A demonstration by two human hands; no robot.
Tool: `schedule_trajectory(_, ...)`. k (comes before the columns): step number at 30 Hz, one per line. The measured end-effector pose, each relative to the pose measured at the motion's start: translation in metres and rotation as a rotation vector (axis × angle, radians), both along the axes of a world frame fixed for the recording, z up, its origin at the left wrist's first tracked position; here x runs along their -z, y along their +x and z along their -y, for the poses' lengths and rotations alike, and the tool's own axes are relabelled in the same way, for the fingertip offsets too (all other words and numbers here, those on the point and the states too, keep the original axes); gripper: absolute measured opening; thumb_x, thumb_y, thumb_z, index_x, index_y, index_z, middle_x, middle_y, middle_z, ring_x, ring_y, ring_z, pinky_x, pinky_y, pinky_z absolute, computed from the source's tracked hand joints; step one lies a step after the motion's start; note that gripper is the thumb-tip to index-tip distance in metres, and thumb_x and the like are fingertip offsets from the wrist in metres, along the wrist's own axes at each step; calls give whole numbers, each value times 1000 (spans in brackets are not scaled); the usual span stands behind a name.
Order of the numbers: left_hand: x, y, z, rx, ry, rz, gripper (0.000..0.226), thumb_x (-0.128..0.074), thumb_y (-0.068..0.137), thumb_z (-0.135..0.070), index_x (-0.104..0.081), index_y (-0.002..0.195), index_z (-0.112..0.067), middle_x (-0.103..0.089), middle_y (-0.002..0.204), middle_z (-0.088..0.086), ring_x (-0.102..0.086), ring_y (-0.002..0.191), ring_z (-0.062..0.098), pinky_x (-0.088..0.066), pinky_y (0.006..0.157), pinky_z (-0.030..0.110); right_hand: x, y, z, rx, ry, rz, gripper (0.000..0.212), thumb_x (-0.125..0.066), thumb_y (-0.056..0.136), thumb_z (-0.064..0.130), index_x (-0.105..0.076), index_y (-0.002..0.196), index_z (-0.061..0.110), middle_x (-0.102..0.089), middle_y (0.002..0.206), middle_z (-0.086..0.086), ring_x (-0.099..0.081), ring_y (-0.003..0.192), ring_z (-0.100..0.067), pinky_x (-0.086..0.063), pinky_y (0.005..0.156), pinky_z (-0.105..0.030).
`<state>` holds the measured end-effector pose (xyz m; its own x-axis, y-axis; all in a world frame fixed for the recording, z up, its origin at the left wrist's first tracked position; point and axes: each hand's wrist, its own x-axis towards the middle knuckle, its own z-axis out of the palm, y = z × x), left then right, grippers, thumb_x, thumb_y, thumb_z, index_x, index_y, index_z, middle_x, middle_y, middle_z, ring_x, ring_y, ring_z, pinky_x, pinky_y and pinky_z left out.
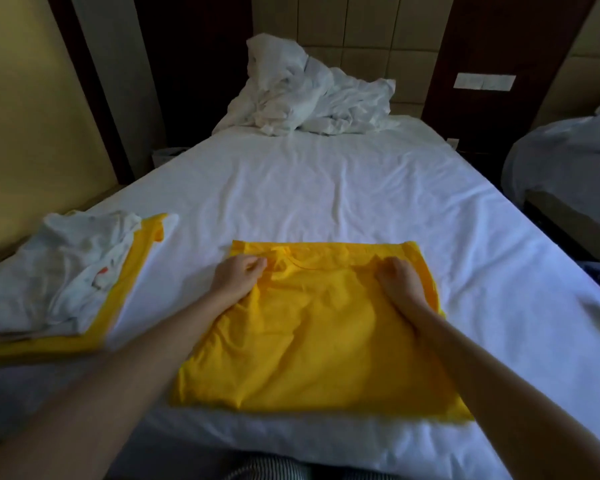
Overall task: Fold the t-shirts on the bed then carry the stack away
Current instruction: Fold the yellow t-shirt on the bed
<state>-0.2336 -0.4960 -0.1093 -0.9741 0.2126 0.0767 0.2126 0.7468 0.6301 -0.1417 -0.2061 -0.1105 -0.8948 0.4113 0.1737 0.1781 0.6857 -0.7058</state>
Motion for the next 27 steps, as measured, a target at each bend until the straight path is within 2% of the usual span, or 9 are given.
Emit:
schedule_trajectory(2,2,-7,0,-68,112,1,49,-42,96,-43,-69,102,-2,-66,111,21,-59,108,32,-43,88,36,5,-4,-3,4,48,-91,48,-45,84,45,-67,99,5,-66,100,-15,-58,99,-31,-41,83,-36)
schedule_trajectory(4,-2,-18,4,-84,203,-54,30,-49,97,-21,-66,113,-2,-63,118,21,-57,113,31,-41,93,33,0,-9,-10,92,125,-107,42,-44,89,37,-64,113,9,-62,118,-16,-51,114,-34,-36,98,-41)
schedule_trajectory(6,-4,-28,11,-60,157,-130,34,-58,90,-13,-61,122,-4,-59,126,18,-53,119,30,-37,99,31,-1,-13,-21,213,191,-66,36,-45,95,26,-53,127,12,-51,134,-13,-39,127,-32,-25,104,-40)
schedule_trajectory(10,1,-45,9,14,-85,-40,55,-60,75,-48,-59,126,-27,-49,139,4,-37,131,30,-27,109,35,2,-27,-39,322,152,154,55,-45,93,32,-30,143,13,-35,146,-14,-25,134,-34,-15,109,-44)
schedule_trajectory(15,2,-65,3,10,-72,-60,22,-63,88,-37,-64,103,-21,-60,115,7,-39,122,28,-32,100,34,6,-40,-57,326,202,162,36,-50,89,32,-57,122,19,-49,132,-12,-34,124,-33,-22,102,-41)
schedule_trajectory(18,2,-74,7,-26,149,-98,10,-56,90,-30,-55,94,-20,-60,101,10,-53,109,30,-41,89,35,6,-45,-62,418,121,51,27,-47,93,25,-58,115,15,-57,122,-19,-45,118,-37,-29,98,-41)
schedule_trajectory(20,-1,-80,13,-70,225,-148,0,-49,95,-14,-49,94,-14,-56,97,14,-55,101,32,-35,74,31,3,-44,-63,484,23,-14,25,-44,95,23,-55,115,12,-58,118,-23,-50,113,-40,-36,93,-42)
schedule_trajectory(23,-1,-92,28,-113,110,-197,8,-48,95,-9,-52,100,-4,-59,102,23,-55,97,34,-36,73,34,1,-45,-70,492,-27,-35,24,-43,94,19,-52,116,12,-57,118,-25,-51,111,-41,-39,86,-42)
schedule_trajectory(27,7,-103,33,-44,7,-140,10,-59,90,-10,-60,97,-3,-63,98,18,-57,96,31,-37,73,31,3,-47,-71,477,-3,15,22,-46,92,19,-52,114,15,-58,117,-24,-52,110,-42,-40,86,-42)
